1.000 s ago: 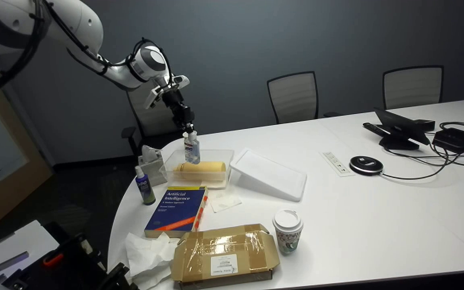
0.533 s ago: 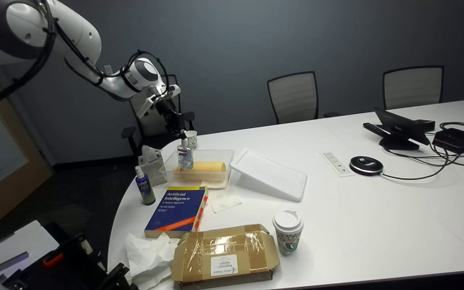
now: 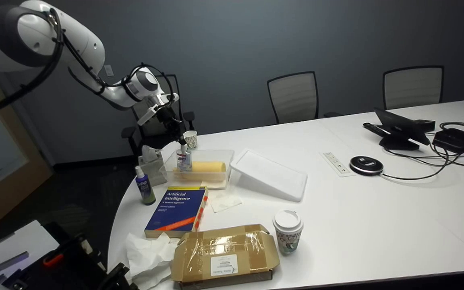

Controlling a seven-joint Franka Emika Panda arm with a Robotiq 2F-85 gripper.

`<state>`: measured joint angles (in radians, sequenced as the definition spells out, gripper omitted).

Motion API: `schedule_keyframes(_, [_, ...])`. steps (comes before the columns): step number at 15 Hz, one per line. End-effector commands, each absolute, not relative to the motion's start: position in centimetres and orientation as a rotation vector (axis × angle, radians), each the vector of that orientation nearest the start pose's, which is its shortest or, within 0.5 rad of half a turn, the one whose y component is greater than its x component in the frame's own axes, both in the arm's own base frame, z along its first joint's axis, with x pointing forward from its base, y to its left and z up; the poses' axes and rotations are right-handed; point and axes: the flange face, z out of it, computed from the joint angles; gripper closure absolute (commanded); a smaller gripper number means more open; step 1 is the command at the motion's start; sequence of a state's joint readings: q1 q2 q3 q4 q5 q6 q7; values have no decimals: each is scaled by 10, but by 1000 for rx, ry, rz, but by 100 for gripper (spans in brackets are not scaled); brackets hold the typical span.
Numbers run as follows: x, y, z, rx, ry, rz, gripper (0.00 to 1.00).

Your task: Open the storage bin, then place the white bottle inside

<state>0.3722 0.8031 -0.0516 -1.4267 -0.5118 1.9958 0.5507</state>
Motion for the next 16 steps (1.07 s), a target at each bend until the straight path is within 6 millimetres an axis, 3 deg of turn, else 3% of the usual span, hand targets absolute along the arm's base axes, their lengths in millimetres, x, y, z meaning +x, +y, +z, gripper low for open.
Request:
schedule_keyframes(1, [674, 202, 200, 2621, 144, -12, 98])
schedule_keyframes(8, [668, 204, 190, 2621, 194, -66, 98])
schedule_keyframes(16, [660, 211, 161, 2647, 205, -138, 98])
